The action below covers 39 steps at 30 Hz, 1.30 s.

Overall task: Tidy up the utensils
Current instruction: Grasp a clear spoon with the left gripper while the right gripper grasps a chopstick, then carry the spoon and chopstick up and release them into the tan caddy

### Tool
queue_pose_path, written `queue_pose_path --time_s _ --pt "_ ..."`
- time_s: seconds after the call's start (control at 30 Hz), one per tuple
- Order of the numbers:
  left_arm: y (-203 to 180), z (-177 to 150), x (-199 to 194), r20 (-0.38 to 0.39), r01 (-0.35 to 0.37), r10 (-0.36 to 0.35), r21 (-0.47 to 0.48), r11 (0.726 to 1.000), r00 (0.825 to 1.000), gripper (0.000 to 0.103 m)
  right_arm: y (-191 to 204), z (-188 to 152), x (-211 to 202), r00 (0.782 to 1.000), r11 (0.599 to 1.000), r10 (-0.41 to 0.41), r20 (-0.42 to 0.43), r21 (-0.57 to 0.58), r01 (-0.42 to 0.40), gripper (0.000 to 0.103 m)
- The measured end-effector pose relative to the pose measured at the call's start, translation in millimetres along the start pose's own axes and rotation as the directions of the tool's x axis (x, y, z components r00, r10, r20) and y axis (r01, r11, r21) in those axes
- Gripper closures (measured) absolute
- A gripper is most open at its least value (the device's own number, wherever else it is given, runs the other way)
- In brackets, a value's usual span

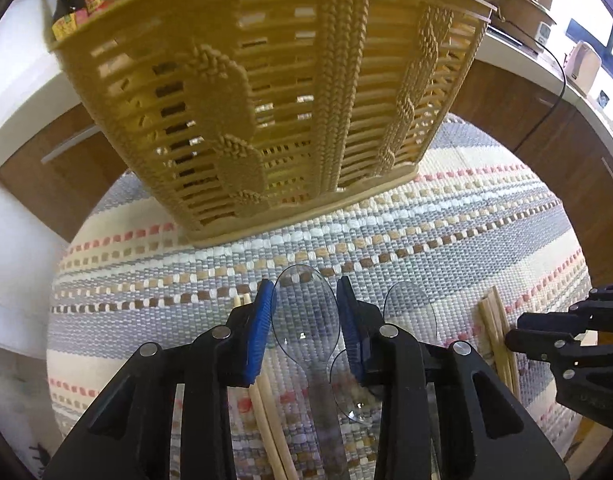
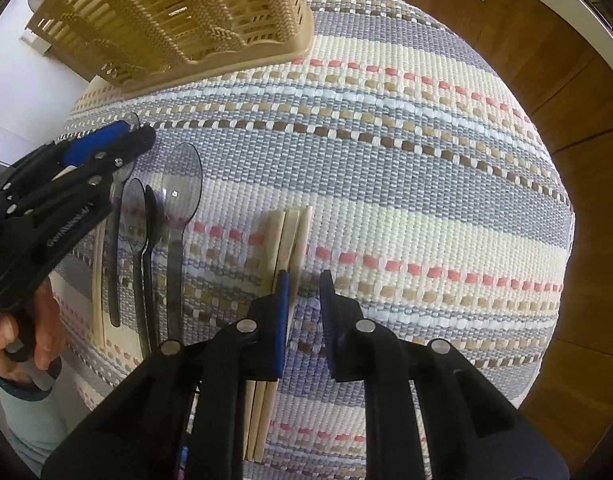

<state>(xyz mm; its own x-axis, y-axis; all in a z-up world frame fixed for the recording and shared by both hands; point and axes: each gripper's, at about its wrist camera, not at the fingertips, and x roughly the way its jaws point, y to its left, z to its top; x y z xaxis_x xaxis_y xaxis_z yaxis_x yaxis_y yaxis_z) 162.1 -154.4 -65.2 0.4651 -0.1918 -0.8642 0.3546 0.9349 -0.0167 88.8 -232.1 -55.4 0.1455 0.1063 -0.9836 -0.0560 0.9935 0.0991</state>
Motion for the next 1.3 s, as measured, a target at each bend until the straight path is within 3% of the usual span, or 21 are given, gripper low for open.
queue_pose_path --time_s 0.53,0.63,0.97,1.17,1.3 --pt "35 -18 -26 0.042 -0.006 0.004 0.04 0.999 0.999 0.072 22 -12 18 0.996 0.992 -0.078 -0.05 -0.102 0.073 0.096" --pt "36 -21 -33 0.061 -0.012 0.009 0.044 0.999 0.998 0.072 22 -14 17 0.999 0.991 -0.05 -0.017 -0.129 0.047 0.1" --pt "42 -24 -74 0.165 -0.002 -0.004 0.035 0.999 0.986 0.072 0 -31 -8 0.995 0.992 0.028 0.099 -0.128 -0.015 0.1" --pt "52 -25 -103 0.242 0.036 -0.04 0.021 0.999 0.969 0.072 -10 -45 -44 0.967 0.986 0.111 0.23 -0.149 -0.078 0.1" --pt "59 -24 -128 0.296 0.1 -0.104 0.031 0.995 0.95 0.072 -6 -49 -82 0.913 0.976 0.165 0.372 -0.195 -0.097 0.1"
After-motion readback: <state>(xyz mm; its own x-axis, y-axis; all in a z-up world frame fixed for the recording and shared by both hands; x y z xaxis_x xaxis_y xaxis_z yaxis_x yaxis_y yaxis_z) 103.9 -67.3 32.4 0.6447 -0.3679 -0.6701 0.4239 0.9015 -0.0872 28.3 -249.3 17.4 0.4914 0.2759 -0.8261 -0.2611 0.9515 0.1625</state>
